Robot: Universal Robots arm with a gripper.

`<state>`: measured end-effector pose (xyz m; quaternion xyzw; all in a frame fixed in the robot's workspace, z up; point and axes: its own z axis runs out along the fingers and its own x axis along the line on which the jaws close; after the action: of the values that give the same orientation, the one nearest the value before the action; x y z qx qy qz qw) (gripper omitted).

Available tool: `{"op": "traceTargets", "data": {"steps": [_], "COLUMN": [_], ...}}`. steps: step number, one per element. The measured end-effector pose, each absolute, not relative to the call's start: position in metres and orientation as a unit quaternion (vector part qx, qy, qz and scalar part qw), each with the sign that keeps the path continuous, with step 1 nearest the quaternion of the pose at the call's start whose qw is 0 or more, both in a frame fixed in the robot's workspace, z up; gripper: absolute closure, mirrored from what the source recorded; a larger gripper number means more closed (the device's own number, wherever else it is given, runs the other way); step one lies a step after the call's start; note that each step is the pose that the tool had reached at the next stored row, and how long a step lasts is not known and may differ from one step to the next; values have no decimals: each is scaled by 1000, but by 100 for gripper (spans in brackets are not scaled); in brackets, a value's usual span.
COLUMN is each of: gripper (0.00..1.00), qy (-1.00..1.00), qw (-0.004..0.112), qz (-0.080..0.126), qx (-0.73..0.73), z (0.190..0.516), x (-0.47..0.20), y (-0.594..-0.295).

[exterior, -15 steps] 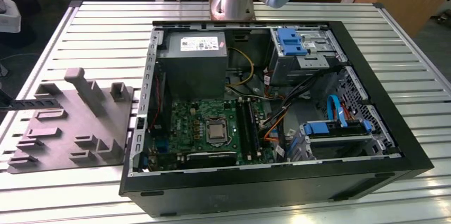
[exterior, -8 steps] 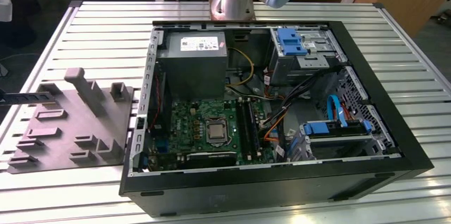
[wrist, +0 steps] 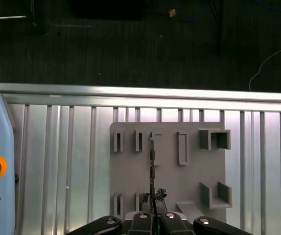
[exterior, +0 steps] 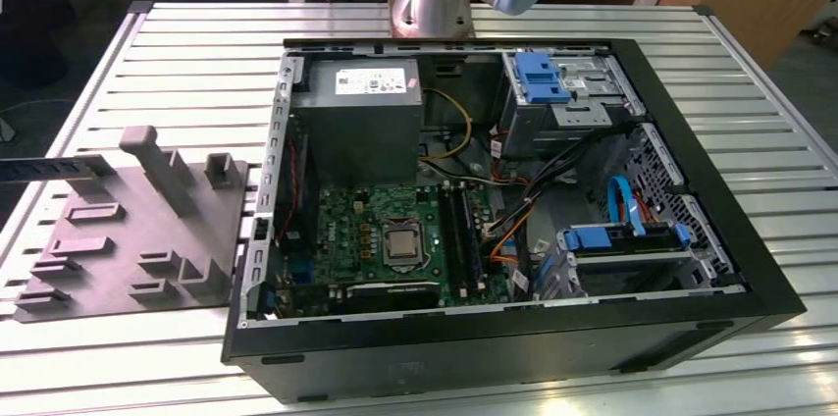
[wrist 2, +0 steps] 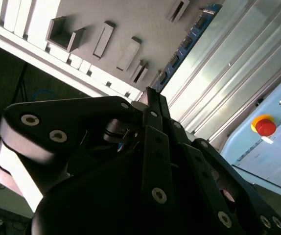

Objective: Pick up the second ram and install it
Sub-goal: 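Pick up the second ram and move it above second insertion slot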

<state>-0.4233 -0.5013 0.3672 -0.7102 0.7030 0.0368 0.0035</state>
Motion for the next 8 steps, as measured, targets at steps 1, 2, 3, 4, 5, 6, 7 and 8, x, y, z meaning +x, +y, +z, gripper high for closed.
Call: {"op": "traceTargets", "data": {"steps": [1,2,3,4,5,6,7,8], "gripper": [87,87,87,87,87,87,87,87], "qy": [703,703,703,703,703,703,703,703], "qw": [3,3,4,4,4,4,3,4], "qz": [37,37,37,37,37,37,37,37], "qx": [-710,-710,-710,-710,-710,-710,-710,-710], "z": [369,371,374,376,378,381,383,386], "x": [-423,-423,-423,-423,-423,-423,-423,-423], "y": [-501,-501,-501,-501,-501,-501,-501,-501]}}
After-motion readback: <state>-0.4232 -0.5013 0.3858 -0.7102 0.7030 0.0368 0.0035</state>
